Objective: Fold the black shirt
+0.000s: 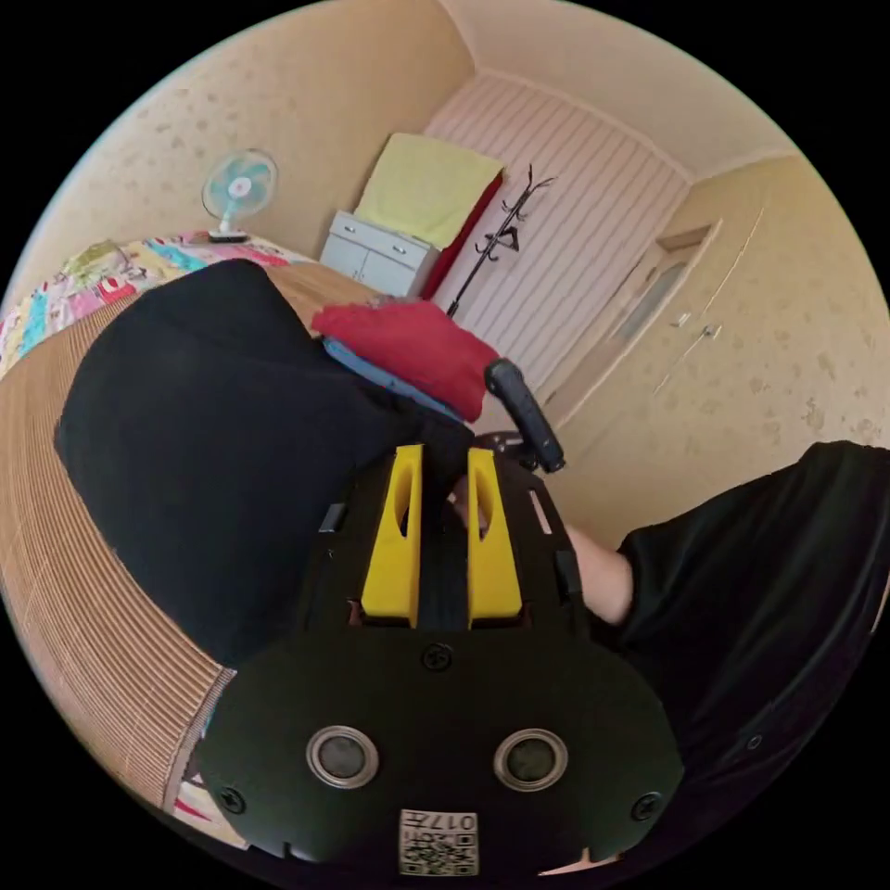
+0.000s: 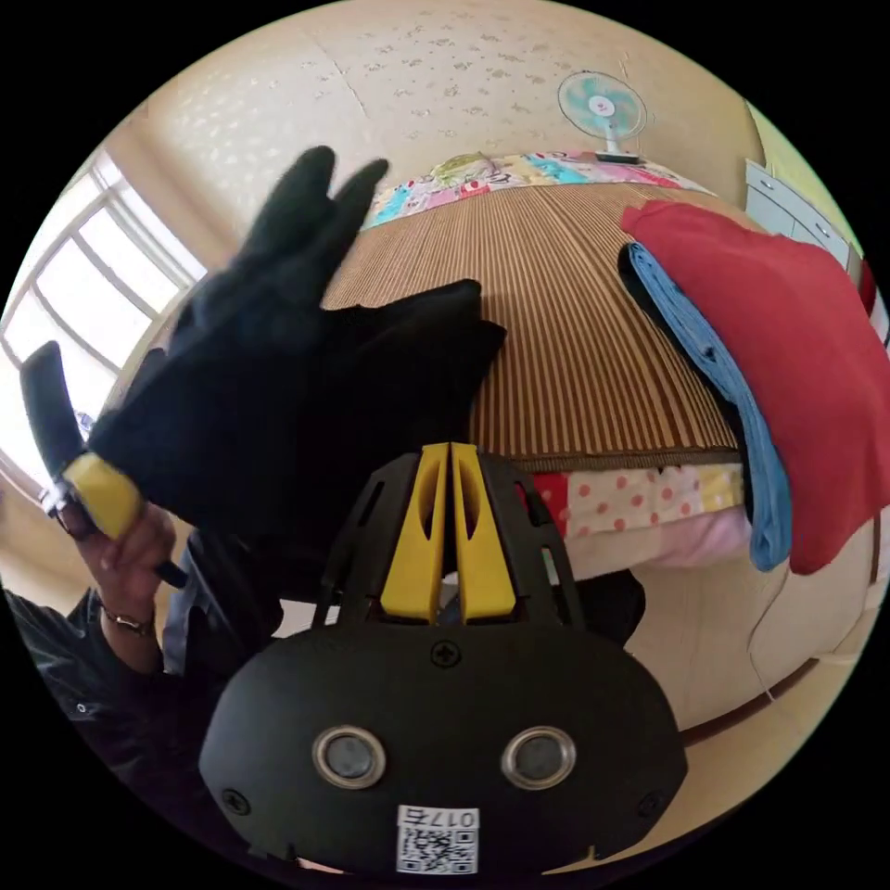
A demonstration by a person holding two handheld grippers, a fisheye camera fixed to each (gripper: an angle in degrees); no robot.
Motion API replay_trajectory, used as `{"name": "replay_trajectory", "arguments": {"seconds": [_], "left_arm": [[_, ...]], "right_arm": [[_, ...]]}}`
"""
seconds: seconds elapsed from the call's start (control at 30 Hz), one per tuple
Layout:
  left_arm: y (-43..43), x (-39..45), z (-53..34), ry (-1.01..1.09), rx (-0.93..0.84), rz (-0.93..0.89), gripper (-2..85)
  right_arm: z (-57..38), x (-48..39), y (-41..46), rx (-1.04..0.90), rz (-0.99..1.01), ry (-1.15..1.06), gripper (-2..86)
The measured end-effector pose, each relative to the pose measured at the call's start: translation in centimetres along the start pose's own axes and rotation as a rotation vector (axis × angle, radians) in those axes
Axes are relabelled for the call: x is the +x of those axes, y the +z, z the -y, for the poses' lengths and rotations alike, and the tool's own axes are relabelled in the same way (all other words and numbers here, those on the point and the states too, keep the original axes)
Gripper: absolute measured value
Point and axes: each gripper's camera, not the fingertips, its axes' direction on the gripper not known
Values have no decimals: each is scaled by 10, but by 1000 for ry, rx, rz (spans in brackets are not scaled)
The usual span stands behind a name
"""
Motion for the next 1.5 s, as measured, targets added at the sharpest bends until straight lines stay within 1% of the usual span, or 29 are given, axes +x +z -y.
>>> {"name": "replay_trajectory", "arguments": {"seconds": [0.03,0.17,0.23,0.3,0.4,0.43,0.47,0.53,0.57,0.6,0.63,0.67,0.7,0.77,0.83,0.9,0.93,1.0,1.13,1.2,1.27,1.43,1.5], "left_arm": [[7,-2,-4,-10,-9,-15,83],[7,-12,-34,-90,57,-57,91],[-9,-15,-47,-133,104,-24,93],[-34,-17,-67,-183,185,54,95],[-51,-21,-87,-225,201,146,99],[-51,-24,-90,-241,189,161,101],[-51,-31,-96,-290,165,188,110],[-49,-43,-106,-378,145,197,128],[-47,-52,-112,-435,142,178,138],[-44,-58,-119,-482,151,155,146],[-43,-60,-123,-500,156,145,148],[-39,-64,-128,-526,156,126,151],[-33,-68,-131,-545,138,107,152],[-22,-73,-134,-570,98,97,153],[-12,-76,-136,-575,68,90,153],[0,-77,-134,-567,36,76,152],[4,-78,-134,-566,27,71,152],[15,-80,-130,-568,2,52,150],[23,-79,-125,-561,-3,105,139],[28,-74,-117,-538,-37,195,126],[32,-67,-110,-505,-65,230,125],[38,-52,-100,-457,-63,288,110],[39,-47,-96,-451,-67,332,106]], "right_arm": [[-5,9,-7,4,13,14,8],[-39,75,-41,15,188,144,18],[-48,90,-55,48,275,158,26],[-51,97,-71,82,391,136,53],[-39,91,-74,67,546,60,97],[-37,88,-73,62,559,41,101],[-31,80,-67,43,552,15,108],[-21,64,-51,-56,527,-38,104],[-17,50,-40,-135,505,-87,87],[-15,36,-34,-192,443,-116,70],[-16,30,-35,-196,411,-128,62],[-18,19,-46,-165,370,-161,51],[-22,11,-64,-95,370,-196,45],[-29,12,-93,34,425,-214,40],[-29,26,-93,27,415,-128,38],[-25,38,-48,-158,243,-61,38],[-25,41,-35,-202,231,-38,39],[-22,39,-14,-261,301,38,45],[-13,12,-39,-203,197,49,64],[-6,-10,-57,-151,70,66,72],[4,-30,-64,-139,-14,42,76],[23,-89,-83,-108,-85,-80,49],[28,-108,-94,-41,-127,-107,39]]}}
